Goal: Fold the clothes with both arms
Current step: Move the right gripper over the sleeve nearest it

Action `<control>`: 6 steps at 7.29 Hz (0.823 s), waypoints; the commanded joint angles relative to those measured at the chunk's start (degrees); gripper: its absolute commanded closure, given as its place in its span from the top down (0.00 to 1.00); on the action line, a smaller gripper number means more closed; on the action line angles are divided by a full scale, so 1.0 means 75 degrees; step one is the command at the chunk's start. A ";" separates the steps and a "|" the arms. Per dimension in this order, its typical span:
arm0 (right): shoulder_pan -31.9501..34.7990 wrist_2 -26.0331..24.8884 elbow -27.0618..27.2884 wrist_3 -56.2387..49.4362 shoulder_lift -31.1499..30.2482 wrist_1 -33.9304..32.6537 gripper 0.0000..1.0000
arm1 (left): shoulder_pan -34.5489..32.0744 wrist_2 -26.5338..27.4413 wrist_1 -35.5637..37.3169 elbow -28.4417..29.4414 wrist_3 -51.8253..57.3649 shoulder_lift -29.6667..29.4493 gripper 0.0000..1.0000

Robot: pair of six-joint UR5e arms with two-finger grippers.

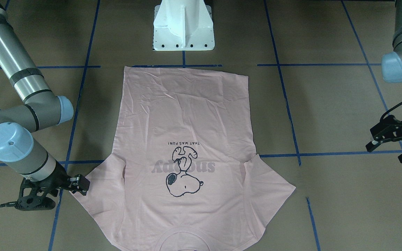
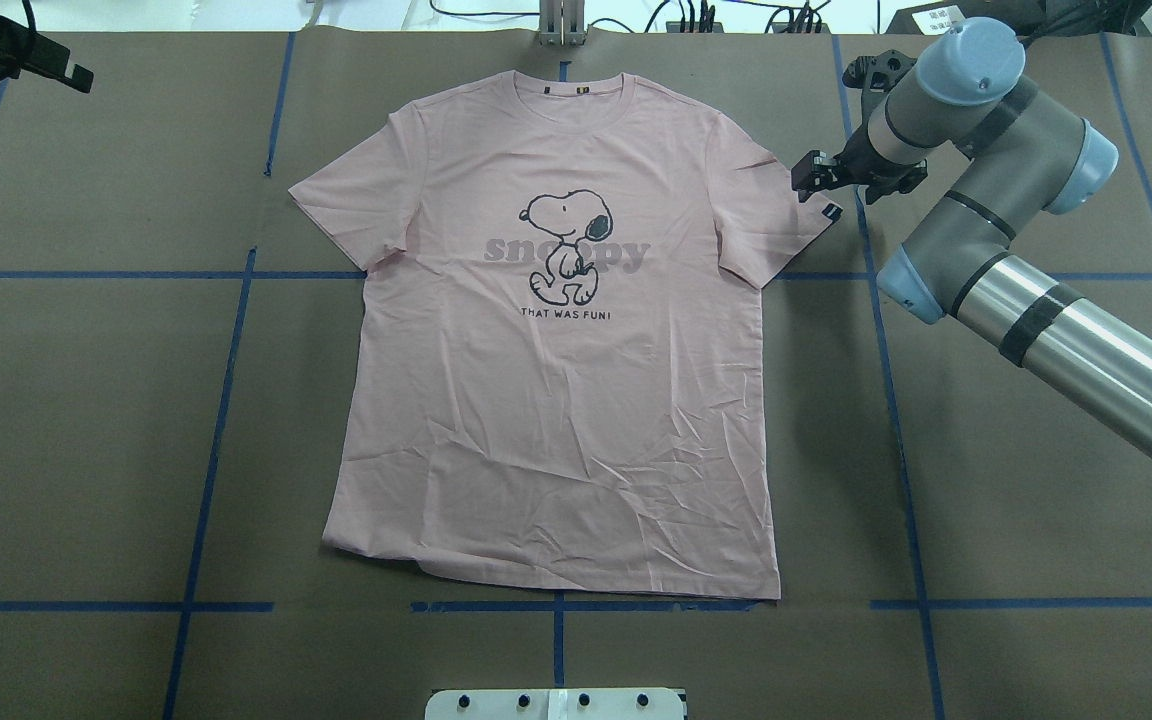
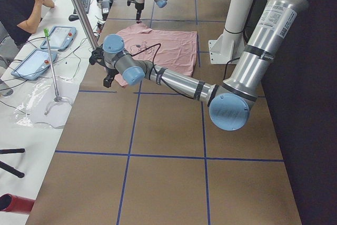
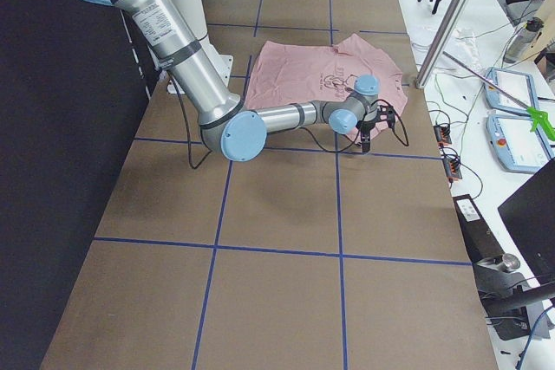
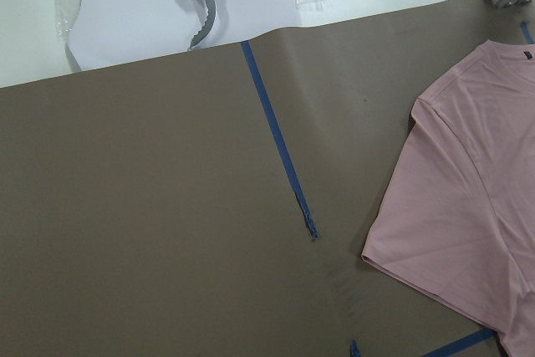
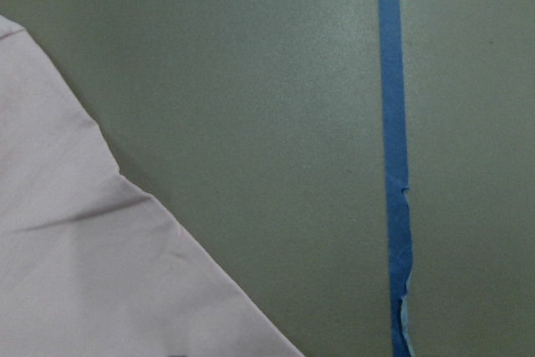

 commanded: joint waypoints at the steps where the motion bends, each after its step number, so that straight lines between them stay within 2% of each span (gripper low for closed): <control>1: -0.0072 0.0019 0.0020 -0.0004 -0.0013 0.0013 0.92 | 0.0000 0.0000 -0.0013 -0.0001 0.0007 0.0004 1.00; 2: -0.0107 0.0019 0.0020 -0.0004 -0.0024 0.0013 0.91 | 0.0000 0.0000 -0.0036 -0.0012 -0.0004 0.0016 1.00; 3: -0.0107 0.0031 0.0020 -0.0004 -0.0036 0.0001 0.74 | -0.0012 0.0000 -0.0036 -0.0012 -0.0004 0.0016 1.00; 4: -0.0107 0.0031 0.0020 -0.0015 -0.0036 0.0001 0.45 | -0.0012 0.0000 -0.0036 -0.0012 -0.0004 0.0016 1.00; 5: -0.0096 0.0042 0.0032 -0.0015 -0.0024 0.0001 0.20 | -0.0012 0.0000 -0.0036 -0.0036 -0.0051 0.0004 1.00; 6: -0.0096 0.0054 0.0067 -0.0027 0.0011 0.0001 0.08 | 0.0000 0.0000 -0.0036 -0.0036 -0.0051 0.0004 1.00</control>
